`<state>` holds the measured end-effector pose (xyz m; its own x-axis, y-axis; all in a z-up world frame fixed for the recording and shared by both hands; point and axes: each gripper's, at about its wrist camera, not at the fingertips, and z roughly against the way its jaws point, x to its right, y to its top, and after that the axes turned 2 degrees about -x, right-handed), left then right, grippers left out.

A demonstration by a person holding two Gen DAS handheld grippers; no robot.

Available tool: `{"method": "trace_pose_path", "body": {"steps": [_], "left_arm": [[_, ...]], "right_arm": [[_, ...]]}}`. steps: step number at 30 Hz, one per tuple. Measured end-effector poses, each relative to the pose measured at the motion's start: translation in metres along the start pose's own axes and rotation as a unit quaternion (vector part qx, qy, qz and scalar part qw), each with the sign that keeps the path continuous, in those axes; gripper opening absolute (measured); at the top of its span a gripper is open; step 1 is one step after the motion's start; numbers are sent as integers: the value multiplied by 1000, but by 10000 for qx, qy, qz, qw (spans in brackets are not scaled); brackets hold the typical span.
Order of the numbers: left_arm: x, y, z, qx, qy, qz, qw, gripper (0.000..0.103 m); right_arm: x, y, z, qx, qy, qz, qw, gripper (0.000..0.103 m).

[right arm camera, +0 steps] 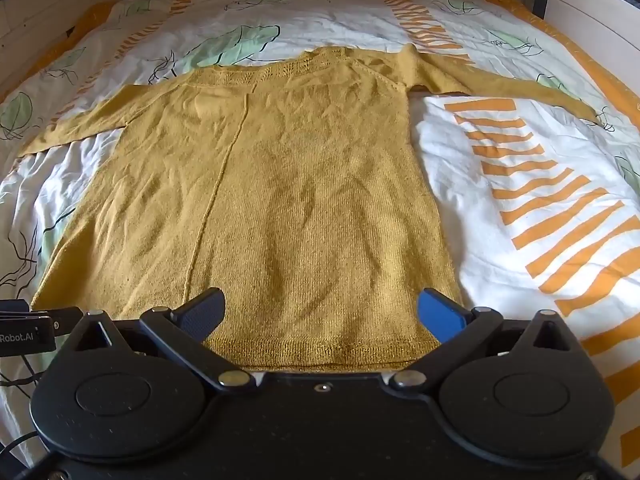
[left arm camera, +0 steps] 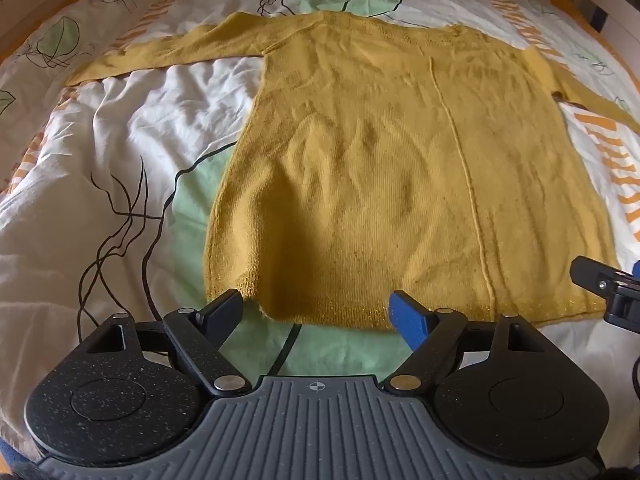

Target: Fold small clothes

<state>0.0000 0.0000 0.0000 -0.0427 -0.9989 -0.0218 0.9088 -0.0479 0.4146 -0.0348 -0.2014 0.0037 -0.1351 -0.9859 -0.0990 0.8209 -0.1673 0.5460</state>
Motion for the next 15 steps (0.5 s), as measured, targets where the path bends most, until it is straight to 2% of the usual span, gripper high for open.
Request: {"method": "trace_pose_path", "body": {"steps": [15], "left_arm": [[0, 2, -6, -124, -11, 7, 9999, 79]], "right_arm": [[0, -1, -6, -126, 51, -40, 9999, 102]]}}
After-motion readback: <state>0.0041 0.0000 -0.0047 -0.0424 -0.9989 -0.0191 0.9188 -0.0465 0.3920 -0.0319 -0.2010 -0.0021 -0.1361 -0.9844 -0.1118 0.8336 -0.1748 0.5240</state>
